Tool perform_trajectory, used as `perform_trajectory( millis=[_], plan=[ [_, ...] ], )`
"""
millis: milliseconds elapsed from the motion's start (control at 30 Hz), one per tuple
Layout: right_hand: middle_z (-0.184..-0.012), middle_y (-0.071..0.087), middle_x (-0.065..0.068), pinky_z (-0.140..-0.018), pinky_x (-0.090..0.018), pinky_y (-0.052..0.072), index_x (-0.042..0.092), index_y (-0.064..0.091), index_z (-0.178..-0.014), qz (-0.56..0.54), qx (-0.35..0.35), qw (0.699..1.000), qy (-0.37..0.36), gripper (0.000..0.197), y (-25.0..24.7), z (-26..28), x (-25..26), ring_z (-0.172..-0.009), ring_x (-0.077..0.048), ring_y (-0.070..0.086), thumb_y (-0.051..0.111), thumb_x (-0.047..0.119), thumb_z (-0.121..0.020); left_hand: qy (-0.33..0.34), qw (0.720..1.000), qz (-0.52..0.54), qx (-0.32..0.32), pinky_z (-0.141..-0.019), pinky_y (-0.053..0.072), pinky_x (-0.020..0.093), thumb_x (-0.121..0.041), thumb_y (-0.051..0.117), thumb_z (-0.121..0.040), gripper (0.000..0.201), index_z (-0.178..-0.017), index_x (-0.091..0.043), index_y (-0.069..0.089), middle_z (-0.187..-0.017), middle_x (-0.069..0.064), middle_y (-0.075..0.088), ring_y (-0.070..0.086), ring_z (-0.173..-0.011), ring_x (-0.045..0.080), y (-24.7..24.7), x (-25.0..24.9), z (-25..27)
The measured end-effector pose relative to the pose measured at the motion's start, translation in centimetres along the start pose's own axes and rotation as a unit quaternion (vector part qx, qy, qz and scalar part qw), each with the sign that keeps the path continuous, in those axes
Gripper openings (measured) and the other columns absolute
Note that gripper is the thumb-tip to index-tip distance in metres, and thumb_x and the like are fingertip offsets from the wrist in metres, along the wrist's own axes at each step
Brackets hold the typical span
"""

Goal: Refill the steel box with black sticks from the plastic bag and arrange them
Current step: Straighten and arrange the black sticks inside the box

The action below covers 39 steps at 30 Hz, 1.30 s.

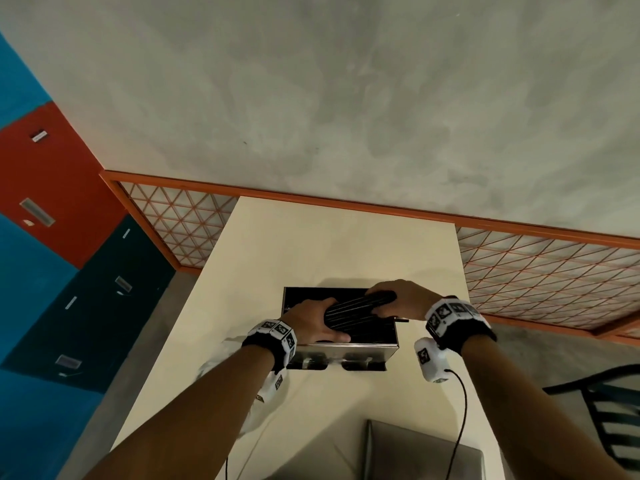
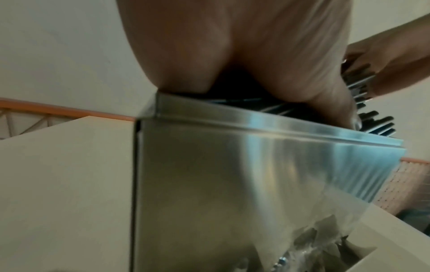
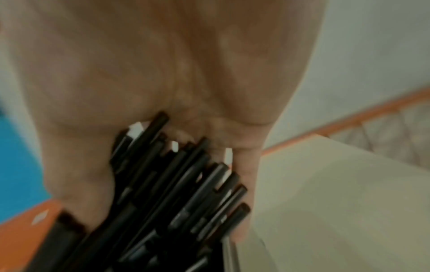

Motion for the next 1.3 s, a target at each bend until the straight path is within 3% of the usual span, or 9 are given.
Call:
perform_trajectory(
  millis=[100, 267, 333, 400, 500, 633, 867, 1100, 1300],
  plan=[
    [-0.107, 0.072, 0.0, -0.094, -0.036, 0.052, 0.024, 0.07, -0.11, -0.258, -0.127, 0.958, -0.006, 0.018, -0.4, 1.4, -1.9, -0.105, -0.02, 0.066, 0.063, 0.026, -0.094, 0.0, 1.0, -0.003, 0.009, -0.098, 0.054, 0.036, -0.076, 0.075, -0.066, 0.081, -0.134, -0.04, 0.052, -0.115, -0.015, 0.07, 0.067, -0.103, 0.007, 0.0, 0.1, -0.2],
    [-0.105, 0.073, -0.016, -0.091, -0.041, 0.049, 0.006, 0.068, -0.111, -0.593, -0.311, 0.742, 0.032, 0.037, 2.3, 3.6, -3.7, -0.1, -0.028, 0.066, 0.049, 0.035, -0.099, 0.053, 0.994, -0.097, 0.013, -0.097, 0.052, 0.039, -0.08, 0.063, -0.075, 0.084, -0.145, -0.043, 0.033, -0.13, -0.007, 0.063, 0.064, -0.111, 0.016, -0.3, -1.4, -0.3],
    [-0.104, 0.074, -0.012, -0.09, -0.036, 0.049, 0.006, 0.07, -0.108, -0.626, -0.327, 0.707, 0.038, 0.038, 3.2, 3.9, -3.0, -0.1, -0.024, 0.065, 0.048, 0.035, -0.098, 0.071, 0.988, -0.134, 0.003, -0.095, 0.053, 0.038, -0.082, 0.058, -0.078, 0.086, -0.148, -0.043, 0.028, -0.13, -0.005, 0.061, 0.063, -0.111, 0.018, -0.4, -1.8, -0.3],
    [-0.096, 0.075, 0.001, -0.084, -0.034, 0.05, 0.013, 0.074, -0.099, -0.597, -0.322, 0.733, 0.054, 0.034, 4.1, 3.8, -1.8, -0.095, -0.019, 0.066, 0.05, 0.037, -0.095, 0.081, 0.984, -0.159, -0.004, -0.093, 0.053, 0.041, -0.084, 0.054, -0.079, 0.088, -0.15, -0.041, 0.025, -0.131, -0.004, 0.059, 0.062, -0.111, 0.019, -0.2, -2.0, -0.3],
    [-0.102, 0.071, 0.005, -0.08, -0.027, 0.048, 0.024, 0.071, -0.104, -0.418, -0.352, 0.836, 0.046, 0.027, 4.4, 3.4, -0.9, -0.096, -0.013, 0.064, 0.049, 0.038, -0.099, 0.07, 0.978, -0.198, -0.023, -0.098, 0.048, 0.047, -0.086, 0.046, -0.082, 0.091, -0.152, -0.034, 0.023, -0.14, -0.001, 0.052, 0.057, -0.121, 0.023, 0.4, -1.7, -0.4],
    [-0.106, 0.066, -0.001, -0.084, -0.025, 0.046, 0.013, 0.066, -0.109, -0.127, -0.37, 0.918, -0.064, 0.039, 5.2, 2.5, 0.1, -0.093, -0.017, 0.062, 0.037, 0.038, -0.101, 0.045, 0.967, -0.246, -0.048, -0.103, 0.041, 0.048, -0.085, 0.041, -0.085, 0.091, -0.153, -0.025, 0.027, -0.147, 0.001, 0.048, 0.051, -0.129, 0.024, 0.5, -1.2, 0.1],
    [-0.101, 0.065, -0.007, -0.082, -0.042, 0.051, 0.006, 0.067, -0.1, 0.096, -0.385, 0.914, -0.085, 0.04, 5.5, 1.5, 1.1, -0.094, -0.026, 0.06, 0.035, 0.03, -0.101, 0.044, 0.947, -0.305, -0.094, -0.1, 0.041, 0.044, -0.084, 0.035, -0.087, 0.087, -0.148, -0.022, 0.036, -0.142, 0.001, 0.051, 0.051, -0.125, 0.023, 0.1, -1.0, 1.1],
    [-0.11, 0.064, -0.007, -0.112, -0.041, 0.032, 0.009, 0.063, -0.113, 0.231, -0.301, 0.925, -0.038, 0.049, 7.7, 0.8, 1.9, -0.108, -0.027, 0.057, 0.022, 0.032, -0.101, 0.101, 0.947, -0.278, -0.126, -0.105, 0.04, 0.039, -0.086, 0.048, -0.079, 0.1, -0.148, -0.016, 0.037, -0.14, 0.001, 0.044, 0.048, -0.123, 0.021, 1.1, -1.4, 2.7],
    [-0.106, 0.06, -0.007, -0.092, -0.042, 0.043, 0.013, 0.059, -0.113, 0.281, -0.281, 0.917, -0.029, 0.046, 8.8, 2.8, 3.4, -0.095, -0.028, 0.053, 0.026, 0.044, -0.102, 0.112, 0.949, -0.269, -0.118, -0.11, 0.039, 0.039, -0.07, 0.06, -0.075, 0.096, -0.15, -0.016, 0.033, -0.139, 0.001, 0.046, 0.049, -0.125, 0.021, 2.9, -1.6, 2.7]
  ],
)
Point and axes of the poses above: each hand's wrist, its own z-axis away from the middle knuckle, its own y-axis out of the palm, x = y × z, the point moved 7 cm from there along -z, towards the middle knuckle
